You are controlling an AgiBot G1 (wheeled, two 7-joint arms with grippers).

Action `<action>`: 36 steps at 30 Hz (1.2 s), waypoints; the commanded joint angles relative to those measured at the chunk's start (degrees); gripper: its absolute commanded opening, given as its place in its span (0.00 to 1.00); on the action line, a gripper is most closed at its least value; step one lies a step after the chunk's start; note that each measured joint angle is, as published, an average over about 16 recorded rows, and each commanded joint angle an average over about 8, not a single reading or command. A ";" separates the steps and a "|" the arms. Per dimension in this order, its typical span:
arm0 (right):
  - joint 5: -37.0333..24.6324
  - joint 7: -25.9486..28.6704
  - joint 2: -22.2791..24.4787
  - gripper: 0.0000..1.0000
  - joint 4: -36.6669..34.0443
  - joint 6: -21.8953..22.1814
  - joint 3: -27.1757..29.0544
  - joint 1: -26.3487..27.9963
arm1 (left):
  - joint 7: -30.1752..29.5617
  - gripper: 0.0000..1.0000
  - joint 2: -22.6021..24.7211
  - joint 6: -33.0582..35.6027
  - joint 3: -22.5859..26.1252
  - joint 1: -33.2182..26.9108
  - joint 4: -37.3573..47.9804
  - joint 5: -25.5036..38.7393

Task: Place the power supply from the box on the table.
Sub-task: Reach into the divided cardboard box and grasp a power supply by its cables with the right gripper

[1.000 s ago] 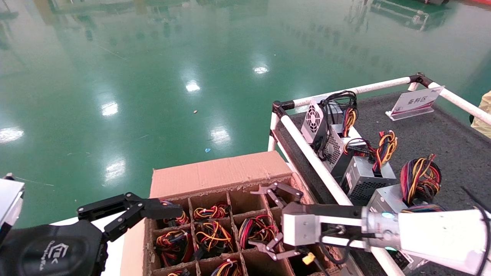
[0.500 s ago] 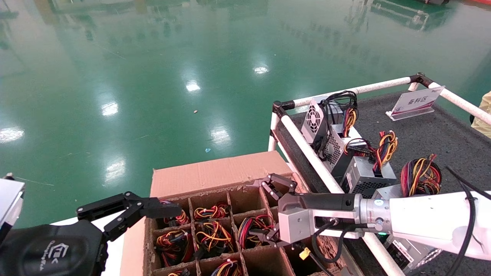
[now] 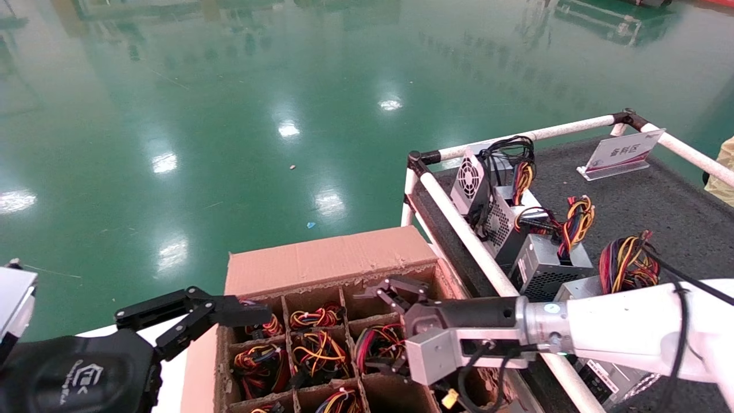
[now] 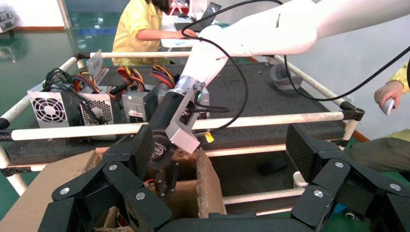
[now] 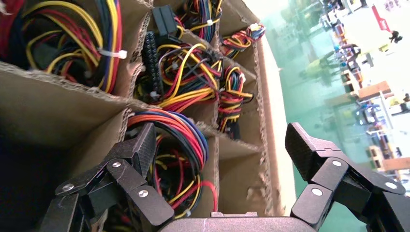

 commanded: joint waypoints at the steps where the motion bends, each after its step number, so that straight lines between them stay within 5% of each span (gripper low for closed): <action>1: 0.06 -0.66 -0.70 0.00 -0.60 0.26 0.03 0.29 | 0.00 1.00 0.00 0.00 0.01 0.00 0.00 -0.01; 11: -0.53 -7.35 -1.37 0.00 -1.85 0.53 -0.18 1.07 | 0.02 1.00 -0.02 -0.02 0.05 -0.01 0.00 -0.03; 36: -0.83 -10.50 -0.48 0.00 -5.24 -1.59 -0.39 2.09 | 0.07 1.00 -0.06 -0.06 0.14 -0.03 0.00 -0.10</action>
